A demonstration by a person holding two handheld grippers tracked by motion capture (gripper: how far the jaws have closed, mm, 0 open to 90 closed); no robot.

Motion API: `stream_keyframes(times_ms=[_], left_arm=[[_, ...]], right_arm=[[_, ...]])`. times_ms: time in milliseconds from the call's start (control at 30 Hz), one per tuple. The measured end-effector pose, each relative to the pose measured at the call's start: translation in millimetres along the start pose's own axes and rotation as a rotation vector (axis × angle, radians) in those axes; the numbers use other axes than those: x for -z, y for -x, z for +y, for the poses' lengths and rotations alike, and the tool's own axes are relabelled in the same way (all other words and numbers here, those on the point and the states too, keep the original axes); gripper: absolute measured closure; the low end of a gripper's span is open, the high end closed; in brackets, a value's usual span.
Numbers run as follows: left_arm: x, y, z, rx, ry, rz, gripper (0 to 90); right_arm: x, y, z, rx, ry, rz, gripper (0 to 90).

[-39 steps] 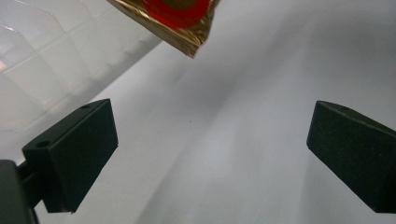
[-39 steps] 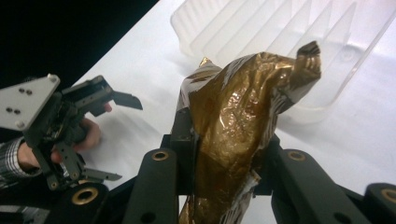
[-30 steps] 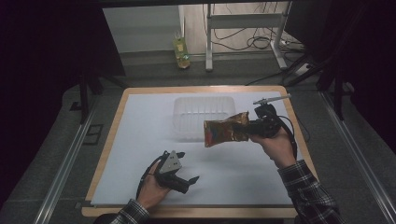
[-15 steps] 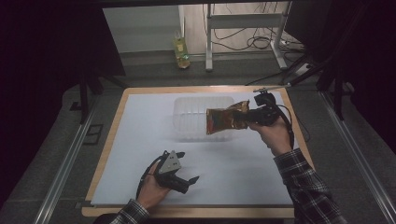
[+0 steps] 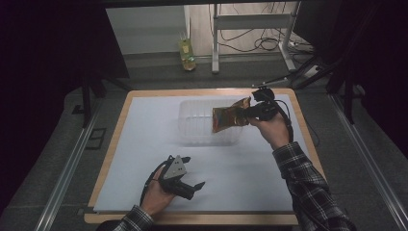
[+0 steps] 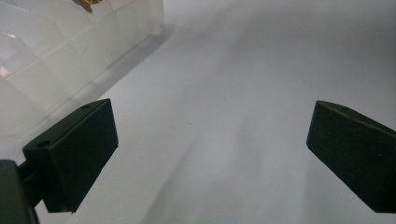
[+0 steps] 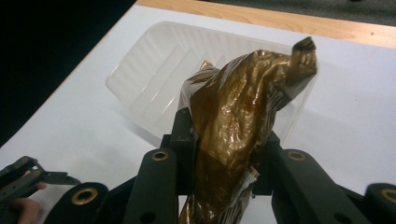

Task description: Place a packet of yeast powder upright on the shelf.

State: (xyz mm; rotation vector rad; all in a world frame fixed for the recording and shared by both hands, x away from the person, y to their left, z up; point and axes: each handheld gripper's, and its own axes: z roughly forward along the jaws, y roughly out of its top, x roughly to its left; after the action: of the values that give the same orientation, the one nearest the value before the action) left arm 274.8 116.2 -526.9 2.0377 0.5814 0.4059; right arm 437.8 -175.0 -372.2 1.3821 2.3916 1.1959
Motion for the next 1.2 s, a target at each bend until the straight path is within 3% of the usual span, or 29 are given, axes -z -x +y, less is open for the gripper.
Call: stream_keyframes(times_ms=[267,867,1200], left_arm=[[0.1,0.2,0.0,-0.004,-0.002,-0.001,1.9],[0.4,0.6,0.0,-0.005,-0.004,-0.005,2.0],[1.8,0.0,-0.3,-0.004,0.000,-0.005,2.0]], right_arm=[[-17.1,-2.9,4.3,-0.001,-0.021,-0.009,68.7],[-35.4,-6.9,18.8,-0.031,0.040,0.012,65.5],[-57.2,-13.9,22.4,-0.027,0.040,0.016,64.2]])
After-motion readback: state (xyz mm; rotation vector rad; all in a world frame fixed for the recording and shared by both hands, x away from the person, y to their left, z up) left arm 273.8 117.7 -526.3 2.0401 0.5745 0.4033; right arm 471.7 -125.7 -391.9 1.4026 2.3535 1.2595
